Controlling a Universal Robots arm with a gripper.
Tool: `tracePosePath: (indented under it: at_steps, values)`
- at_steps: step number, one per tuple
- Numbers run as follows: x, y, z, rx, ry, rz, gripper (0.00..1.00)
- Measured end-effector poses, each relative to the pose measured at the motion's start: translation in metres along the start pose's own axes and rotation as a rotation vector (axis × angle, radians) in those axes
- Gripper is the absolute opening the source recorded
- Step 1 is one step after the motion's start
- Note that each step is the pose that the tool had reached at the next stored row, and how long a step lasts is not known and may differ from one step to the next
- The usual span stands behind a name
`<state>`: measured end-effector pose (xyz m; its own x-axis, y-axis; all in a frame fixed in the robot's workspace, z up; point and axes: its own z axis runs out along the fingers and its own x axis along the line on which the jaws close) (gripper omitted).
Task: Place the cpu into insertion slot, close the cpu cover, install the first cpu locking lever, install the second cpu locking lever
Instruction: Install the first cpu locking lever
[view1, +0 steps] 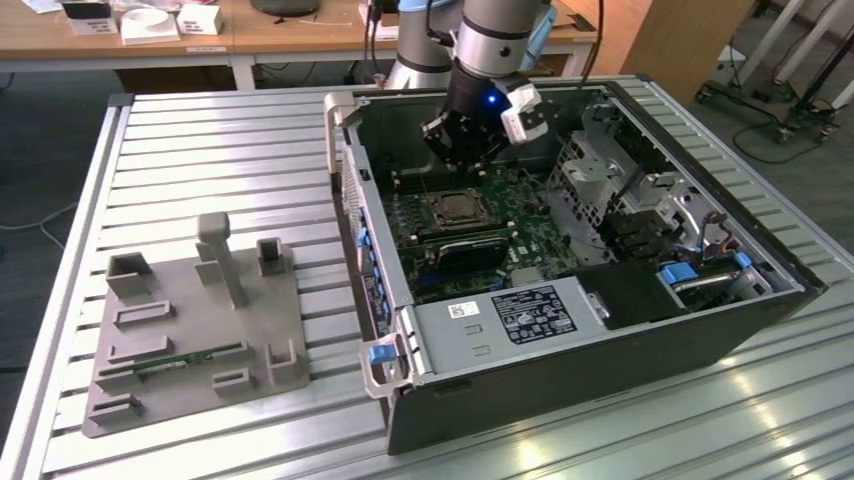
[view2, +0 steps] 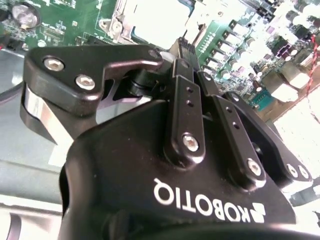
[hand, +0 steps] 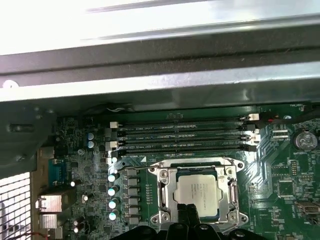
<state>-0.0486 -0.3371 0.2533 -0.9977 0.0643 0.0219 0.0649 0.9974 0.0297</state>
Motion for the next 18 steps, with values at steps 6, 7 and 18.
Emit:
tracePosePath:
  at_steps: [6,7,18]
  values:
    - [0.0005,0.0004,-0.0143,-0.0016,-0.0073,0.000,0.11]
    - [0.0006,0.0004,-0.0145,-0.0018,-0.0080,0.000,0.11]
    - [0.0012,0.0004,-0.0148,-0.0017,-0.0096,0.000,0.11]
